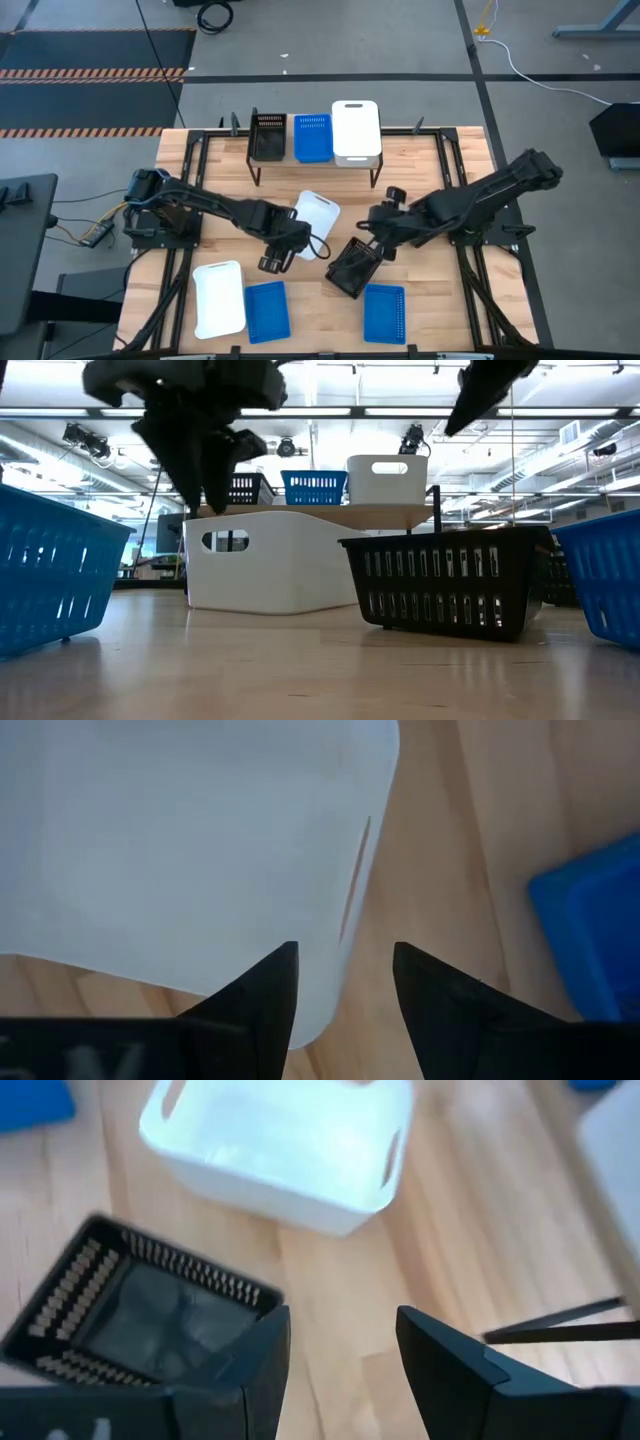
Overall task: Stack baskets on shelf by color
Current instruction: Stack the top white bin on top of the other white bin on the shelf
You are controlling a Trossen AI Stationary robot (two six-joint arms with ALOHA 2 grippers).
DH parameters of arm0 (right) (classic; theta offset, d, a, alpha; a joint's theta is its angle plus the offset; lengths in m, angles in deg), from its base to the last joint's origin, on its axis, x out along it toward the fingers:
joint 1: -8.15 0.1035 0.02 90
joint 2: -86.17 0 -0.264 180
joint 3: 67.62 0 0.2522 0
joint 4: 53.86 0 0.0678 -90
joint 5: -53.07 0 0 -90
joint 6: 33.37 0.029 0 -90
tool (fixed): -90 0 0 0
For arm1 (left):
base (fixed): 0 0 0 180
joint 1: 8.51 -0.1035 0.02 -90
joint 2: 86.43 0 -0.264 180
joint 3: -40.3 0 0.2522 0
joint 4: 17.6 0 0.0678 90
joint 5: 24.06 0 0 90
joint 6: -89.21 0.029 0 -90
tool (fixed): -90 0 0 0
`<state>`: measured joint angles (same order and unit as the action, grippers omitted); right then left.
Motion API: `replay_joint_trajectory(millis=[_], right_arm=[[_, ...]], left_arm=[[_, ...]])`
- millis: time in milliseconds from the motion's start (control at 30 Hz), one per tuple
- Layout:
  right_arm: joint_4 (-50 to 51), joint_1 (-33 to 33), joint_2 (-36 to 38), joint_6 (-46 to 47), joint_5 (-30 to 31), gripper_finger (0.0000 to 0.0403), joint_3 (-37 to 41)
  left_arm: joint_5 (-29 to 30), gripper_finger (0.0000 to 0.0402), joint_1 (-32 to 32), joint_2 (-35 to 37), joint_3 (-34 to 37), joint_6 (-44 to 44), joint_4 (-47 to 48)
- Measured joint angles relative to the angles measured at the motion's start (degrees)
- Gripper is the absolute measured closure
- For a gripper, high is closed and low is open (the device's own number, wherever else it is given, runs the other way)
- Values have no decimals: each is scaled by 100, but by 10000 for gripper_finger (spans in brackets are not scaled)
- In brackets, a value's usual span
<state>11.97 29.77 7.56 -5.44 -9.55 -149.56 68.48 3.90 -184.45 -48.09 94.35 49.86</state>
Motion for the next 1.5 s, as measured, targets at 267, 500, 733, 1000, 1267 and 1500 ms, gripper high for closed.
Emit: replay_joint_trajectory(millis=[267, 500, 733, 1000, 1267, 1500], right_arm=[[-155, 86, 87, 197, 262, 212, 0], [-237, 84, -106, 30, 258, 212, 0], [-232, 160, -136, 40, 259, 212, 0], [-196, 384, -136, 13, 589, 212, 0], [52, 526, -117, 33, 688, 212, 0], [505, 812, -84, 444, 906, 212, 0]], left_arm=[[18, 230, -13, 0, 700, -6, -671], [140, 257, -13, 2, 796, 202, -1475], [144, 386, -11, 2, 789, 346, -1757], [149, 395, 67, 0, 535, 289, -1960], [709, 396, 107, 0, -773, 554, -1195], [1316, 396, 48, 0, -2035, 994, -432]])
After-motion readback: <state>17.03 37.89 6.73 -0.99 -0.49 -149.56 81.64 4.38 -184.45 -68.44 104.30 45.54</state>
